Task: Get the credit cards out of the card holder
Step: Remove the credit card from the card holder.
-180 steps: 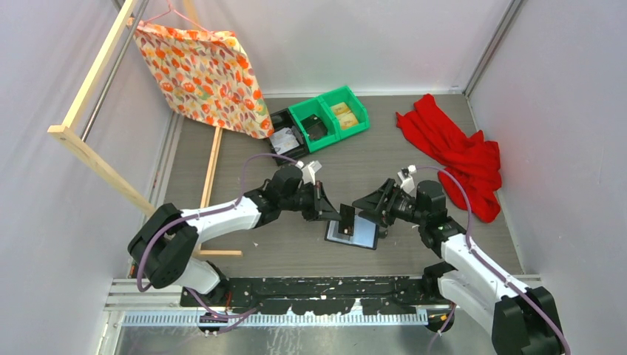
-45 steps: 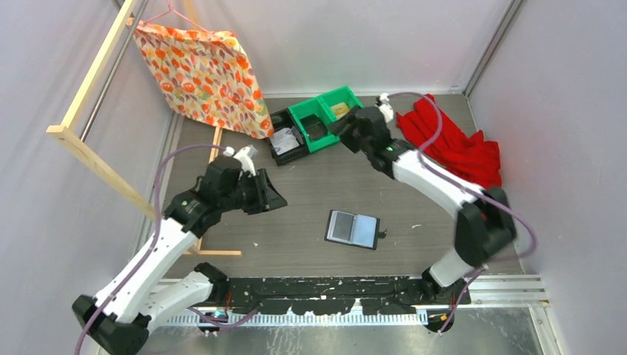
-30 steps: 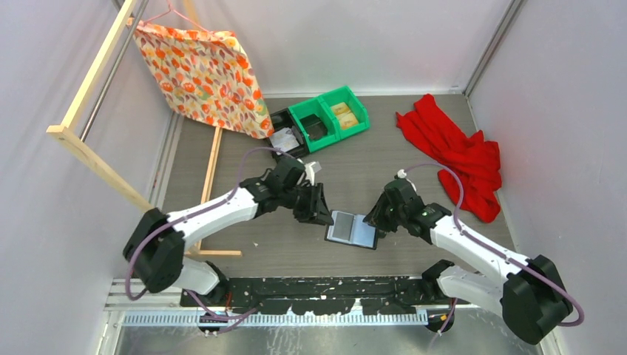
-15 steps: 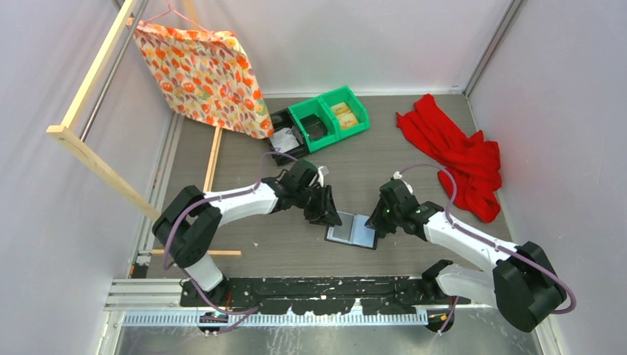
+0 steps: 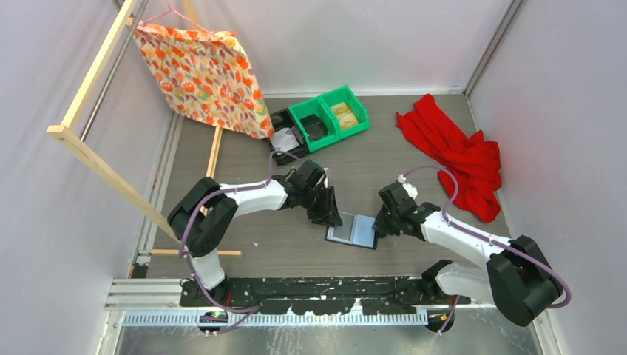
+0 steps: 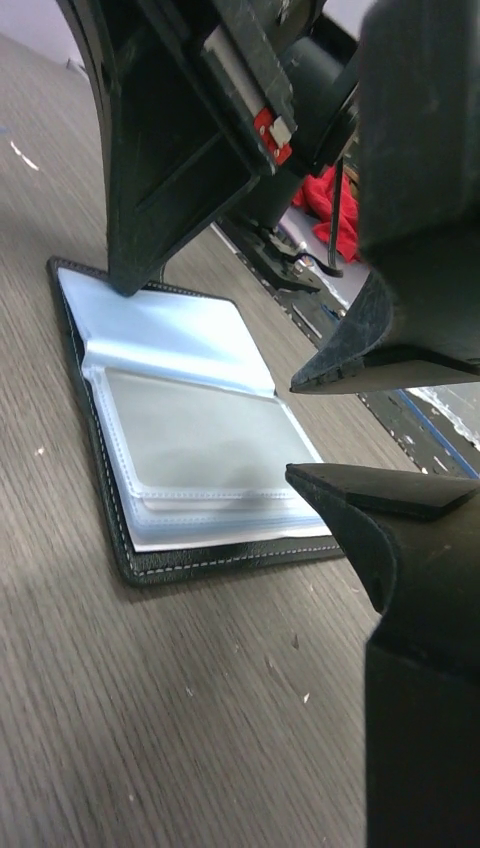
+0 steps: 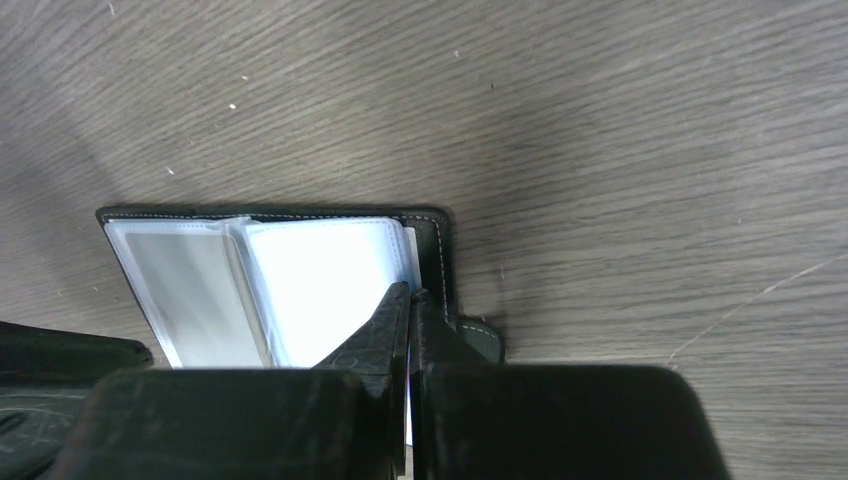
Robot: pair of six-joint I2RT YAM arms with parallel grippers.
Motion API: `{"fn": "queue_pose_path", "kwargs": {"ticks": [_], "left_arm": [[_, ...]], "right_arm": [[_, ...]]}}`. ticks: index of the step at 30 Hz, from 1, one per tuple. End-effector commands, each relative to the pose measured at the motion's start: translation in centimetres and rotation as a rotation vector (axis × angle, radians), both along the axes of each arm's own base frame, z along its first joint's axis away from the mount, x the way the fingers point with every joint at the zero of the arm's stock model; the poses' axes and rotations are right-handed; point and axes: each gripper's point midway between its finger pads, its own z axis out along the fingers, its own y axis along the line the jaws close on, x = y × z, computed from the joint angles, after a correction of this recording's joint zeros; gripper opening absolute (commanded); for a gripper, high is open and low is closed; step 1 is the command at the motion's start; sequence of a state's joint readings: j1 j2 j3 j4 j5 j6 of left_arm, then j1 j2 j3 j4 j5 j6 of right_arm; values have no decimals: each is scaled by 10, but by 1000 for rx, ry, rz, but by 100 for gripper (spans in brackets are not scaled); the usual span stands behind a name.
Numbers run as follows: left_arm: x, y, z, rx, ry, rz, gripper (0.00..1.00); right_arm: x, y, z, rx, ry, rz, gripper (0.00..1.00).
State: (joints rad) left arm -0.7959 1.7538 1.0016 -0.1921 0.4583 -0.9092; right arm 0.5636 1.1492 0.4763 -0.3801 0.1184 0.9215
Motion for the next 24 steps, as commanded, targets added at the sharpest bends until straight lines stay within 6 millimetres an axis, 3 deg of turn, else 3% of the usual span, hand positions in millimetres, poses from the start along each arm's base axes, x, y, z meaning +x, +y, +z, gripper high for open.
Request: {"fn": "queue_pose_path", "kwargs": {"ticks": [1, 11, 16, 20, 24], "left_arm": [[8, -2, -5, 30, -52, 12, 33], [-4, -29, -17, 7, -26, -34, 31], [-5, -46, 0, -92, -42, -46, 30], [-3, -42, 8, -82, -70, -31, 30], [3, -26, 3, -9, -138, 66, 27]], "right_arm": [[-6, -10, -19, -55, 29, -10, 1], [-8, -7, -26, -33, 26, -6, 1], [-9, -7, -26, -26, 24, -3, 1], [-11, -7, -27, -27, 31, -1, 1], [-11, -7, -27, -24, 30, -1, 1]]}}
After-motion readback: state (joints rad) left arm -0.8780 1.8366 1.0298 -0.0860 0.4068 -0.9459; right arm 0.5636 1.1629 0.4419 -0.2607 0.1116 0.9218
